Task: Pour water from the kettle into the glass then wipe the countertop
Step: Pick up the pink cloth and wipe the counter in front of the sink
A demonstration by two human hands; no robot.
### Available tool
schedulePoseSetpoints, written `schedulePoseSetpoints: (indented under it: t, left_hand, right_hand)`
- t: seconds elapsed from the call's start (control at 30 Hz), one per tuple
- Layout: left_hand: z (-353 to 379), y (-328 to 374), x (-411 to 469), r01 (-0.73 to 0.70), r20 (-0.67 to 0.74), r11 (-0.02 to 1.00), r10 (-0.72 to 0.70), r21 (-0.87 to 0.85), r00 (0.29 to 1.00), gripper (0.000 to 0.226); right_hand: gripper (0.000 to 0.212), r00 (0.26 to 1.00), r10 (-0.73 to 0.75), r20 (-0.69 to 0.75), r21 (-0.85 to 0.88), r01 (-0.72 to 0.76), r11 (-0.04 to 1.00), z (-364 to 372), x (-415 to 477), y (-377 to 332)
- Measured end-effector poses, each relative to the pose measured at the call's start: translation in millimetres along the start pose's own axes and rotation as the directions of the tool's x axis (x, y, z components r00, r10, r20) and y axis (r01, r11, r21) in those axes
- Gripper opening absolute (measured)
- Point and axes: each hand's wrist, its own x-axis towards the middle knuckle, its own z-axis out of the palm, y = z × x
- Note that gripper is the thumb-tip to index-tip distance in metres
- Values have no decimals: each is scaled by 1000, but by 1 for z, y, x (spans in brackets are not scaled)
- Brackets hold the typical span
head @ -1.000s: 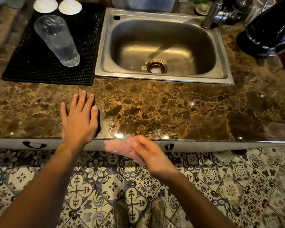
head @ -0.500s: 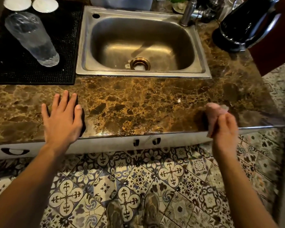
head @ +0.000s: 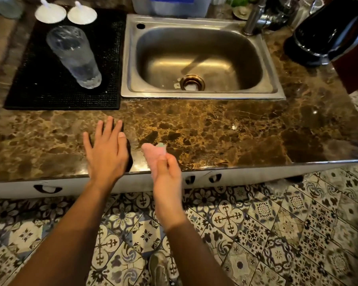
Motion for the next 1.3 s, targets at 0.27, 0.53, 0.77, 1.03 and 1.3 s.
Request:
schedulePoseSetpoints:
  t: [0.27,0.53,0.77,1.03,1.3]
  left_hand:
    - [-12,-2,6,65,98,970,-42,-235,994,71]
    - [-80,56,-24,614,626,134,80,-778,775,58]
    - [-102,79,-50,596,608,121,152,-794,779,17]
    - [-104,162,-63,553,604,318,85,-770,792,19]
    - [-94,301,-60,282,475,666,123,-690,871,21]
  right_hand:
    - [36,964,263,38,383,-258,887,-19,13,-46]
    - [39,924,138,356,406,-286,868,-27,-6,-83]
    - [36,924,46,379,-22,-41,999,-71,-17,-116]
    - [36,958,27,284,-226,39,973,-137,-10,-142]
    - [49,969,44,244,-140,-10,990,-231,3,-178]
